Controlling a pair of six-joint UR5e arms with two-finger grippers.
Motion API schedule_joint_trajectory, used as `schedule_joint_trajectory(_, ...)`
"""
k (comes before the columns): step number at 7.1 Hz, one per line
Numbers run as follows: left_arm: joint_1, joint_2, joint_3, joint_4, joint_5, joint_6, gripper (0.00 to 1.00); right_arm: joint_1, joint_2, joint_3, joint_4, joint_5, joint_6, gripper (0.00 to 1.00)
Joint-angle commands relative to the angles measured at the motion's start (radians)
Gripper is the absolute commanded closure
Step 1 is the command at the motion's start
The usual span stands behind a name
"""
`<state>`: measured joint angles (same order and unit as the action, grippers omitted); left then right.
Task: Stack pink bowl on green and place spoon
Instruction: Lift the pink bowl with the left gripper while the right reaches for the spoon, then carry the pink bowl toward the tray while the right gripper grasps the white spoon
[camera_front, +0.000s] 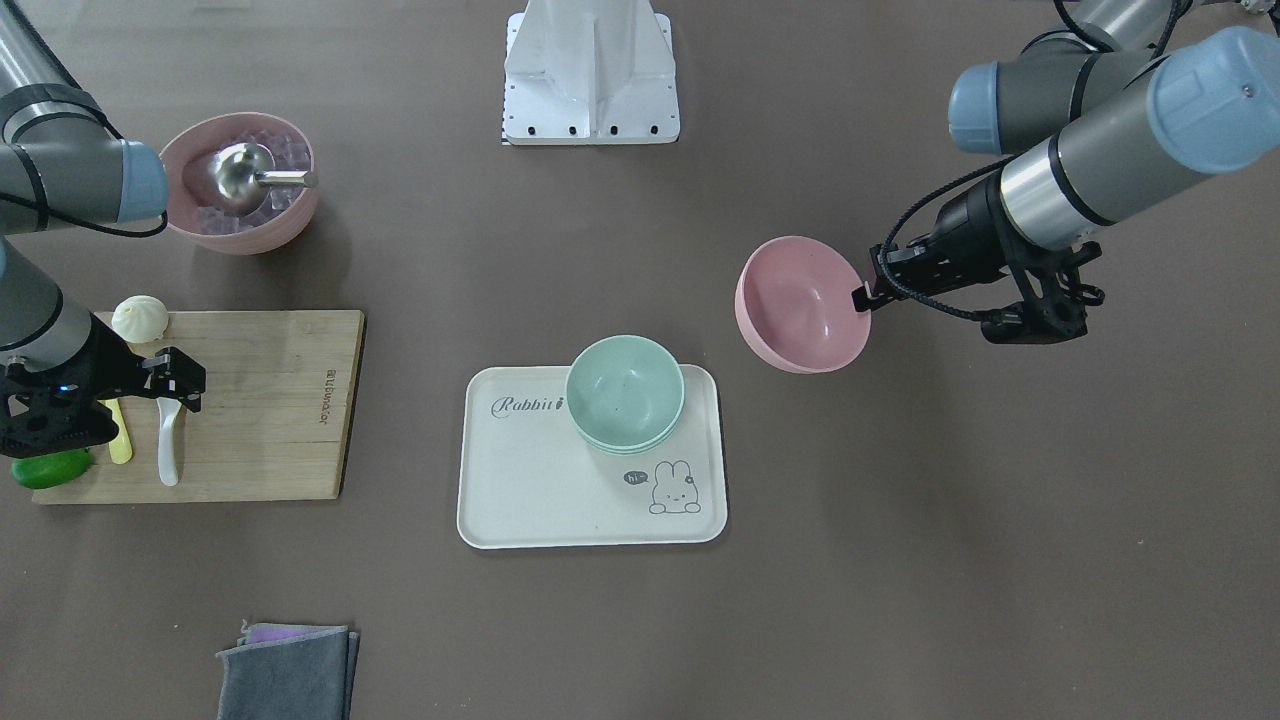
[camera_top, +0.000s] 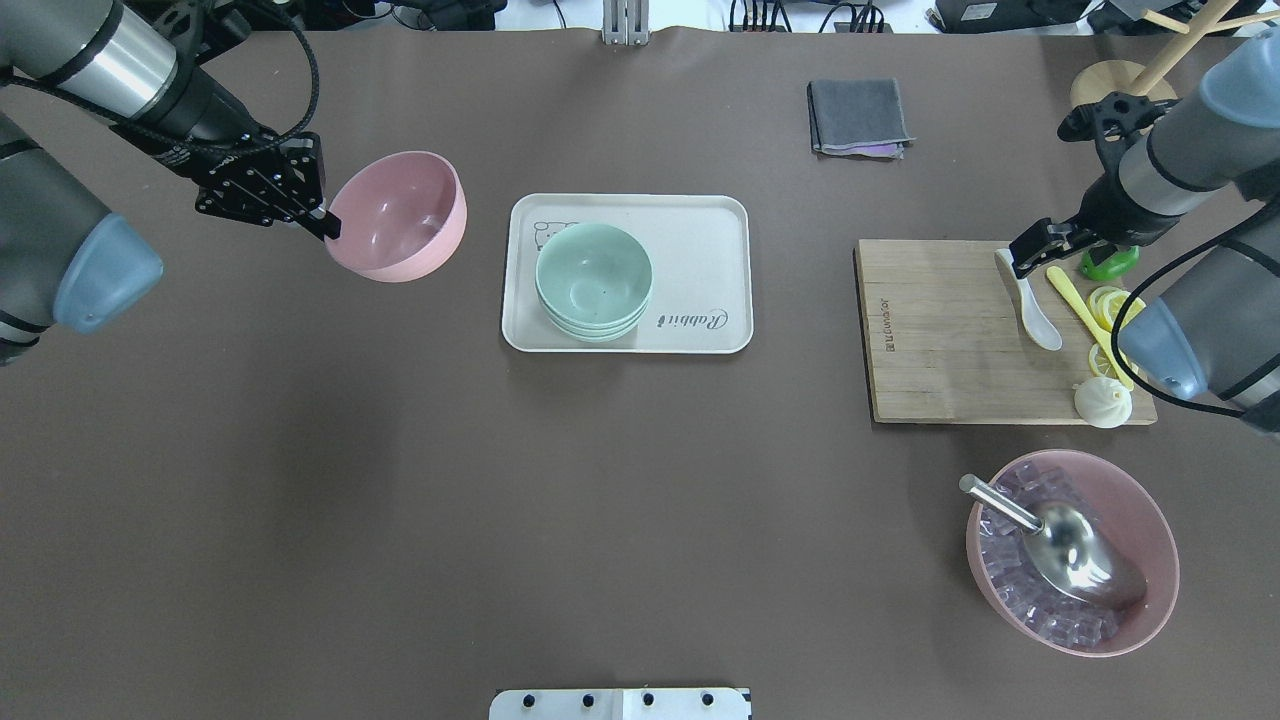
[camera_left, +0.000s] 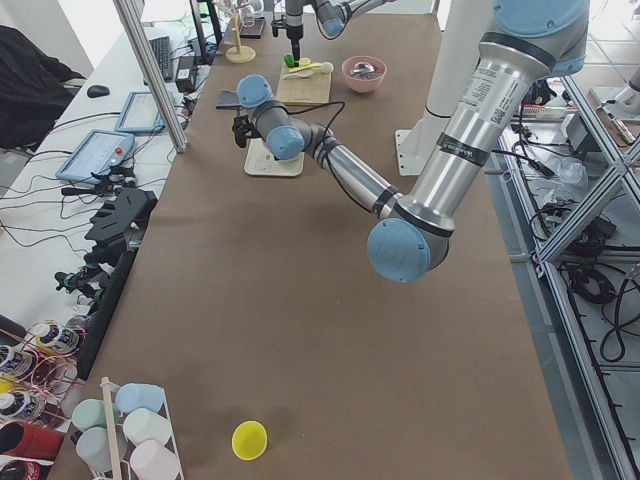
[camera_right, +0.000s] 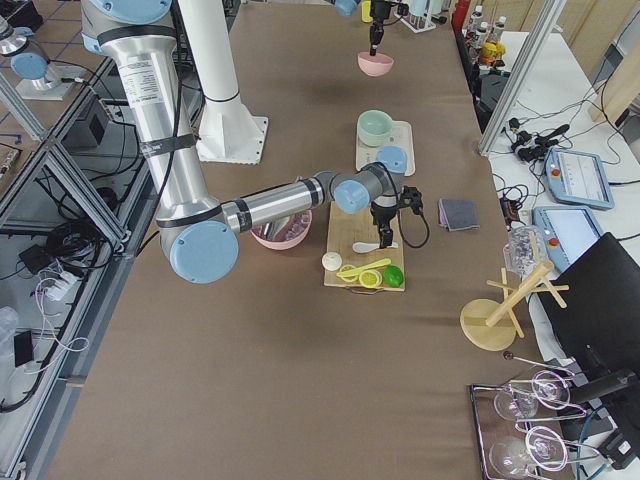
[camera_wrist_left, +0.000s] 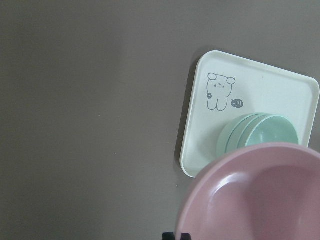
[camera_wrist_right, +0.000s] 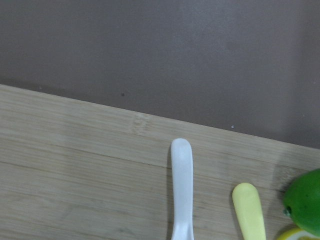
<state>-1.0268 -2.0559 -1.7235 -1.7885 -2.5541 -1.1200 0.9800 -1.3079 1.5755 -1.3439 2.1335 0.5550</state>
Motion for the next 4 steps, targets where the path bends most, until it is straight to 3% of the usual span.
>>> schedule_joint_trajectory(1, 0.002, -0.007, 0.008, 0.001, 0.000, 0.003, 1.00, -0.018, 0.036, -0.058, 0.003, -0.007, -0.004, 0.12)
schedule_joint_trajectory(4, 0.004, -0.016, 0.019, 0.000, -0.001, 0.005, 1.00, -0.020, 0.048, -0.134, 0.091, 0.005, -0.043, 0.16)
